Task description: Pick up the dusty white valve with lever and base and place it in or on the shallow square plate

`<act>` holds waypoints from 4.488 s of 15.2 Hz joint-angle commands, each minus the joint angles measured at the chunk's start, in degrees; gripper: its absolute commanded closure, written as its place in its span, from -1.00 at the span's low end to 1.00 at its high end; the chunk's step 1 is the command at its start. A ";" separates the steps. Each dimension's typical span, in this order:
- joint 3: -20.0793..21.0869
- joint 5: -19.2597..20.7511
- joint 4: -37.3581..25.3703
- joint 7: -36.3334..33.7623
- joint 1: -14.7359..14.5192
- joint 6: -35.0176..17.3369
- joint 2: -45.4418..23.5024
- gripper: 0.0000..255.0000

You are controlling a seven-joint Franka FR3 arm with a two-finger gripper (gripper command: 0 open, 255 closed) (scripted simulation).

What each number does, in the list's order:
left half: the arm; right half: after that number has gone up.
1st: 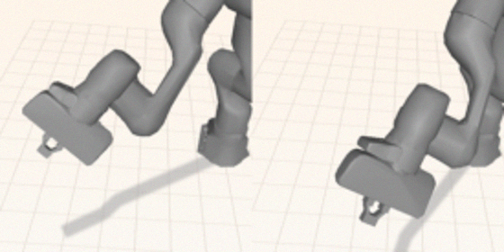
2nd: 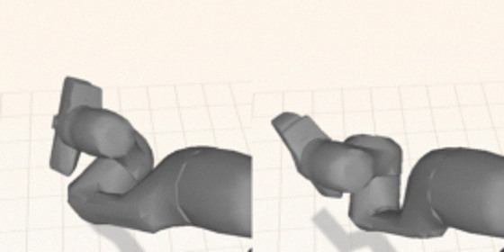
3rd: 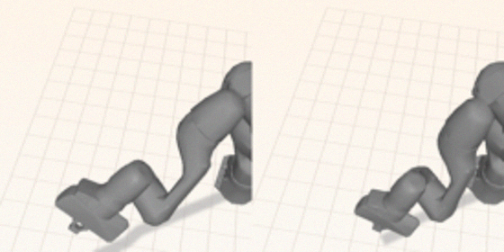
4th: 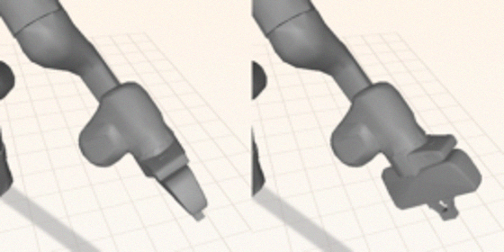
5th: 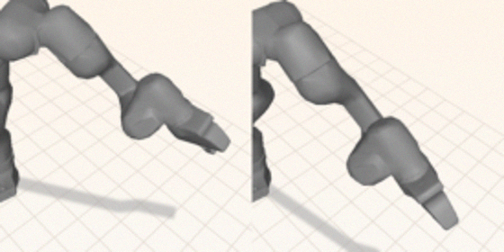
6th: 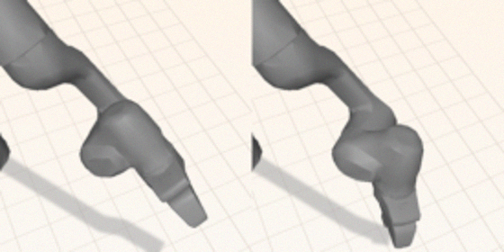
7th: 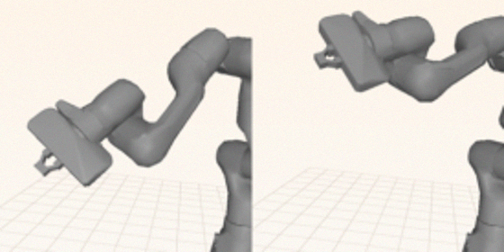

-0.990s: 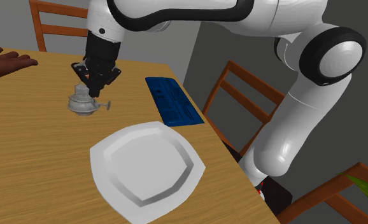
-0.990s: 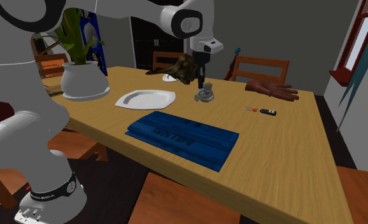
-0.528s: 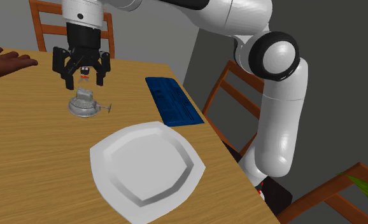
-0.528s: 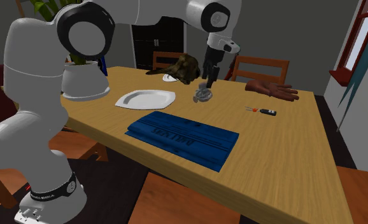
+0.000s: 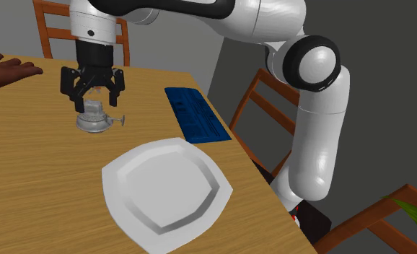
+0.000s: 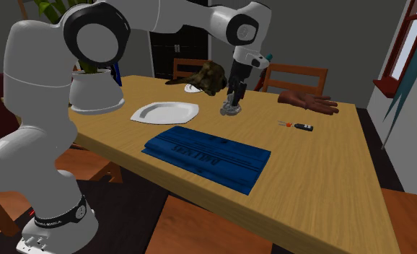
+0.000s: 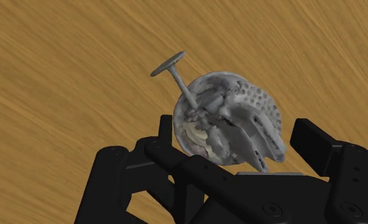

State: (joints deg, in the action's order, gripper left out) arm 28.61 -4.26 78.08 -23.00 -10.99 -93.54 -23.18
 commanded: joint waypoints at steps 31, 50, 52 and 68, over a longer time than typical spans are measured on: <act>0.27 1.76 -19.68 -3.41 -3.10 15.08 -4.32 1.00; 1.03 -19.88 29.14 -0.54 1.39 7.61 41.64 1.00; 0.64 -21.72 32.09 -0.83 0.42 8.38 45.78 1.00; 2.26 -24.26 45.93 2.25 -0.88 -1.65 49.52 1.00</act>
State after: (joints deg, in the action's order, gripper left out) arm 30.71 -28.42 123.31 -20.95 -11.84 -94.44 26.36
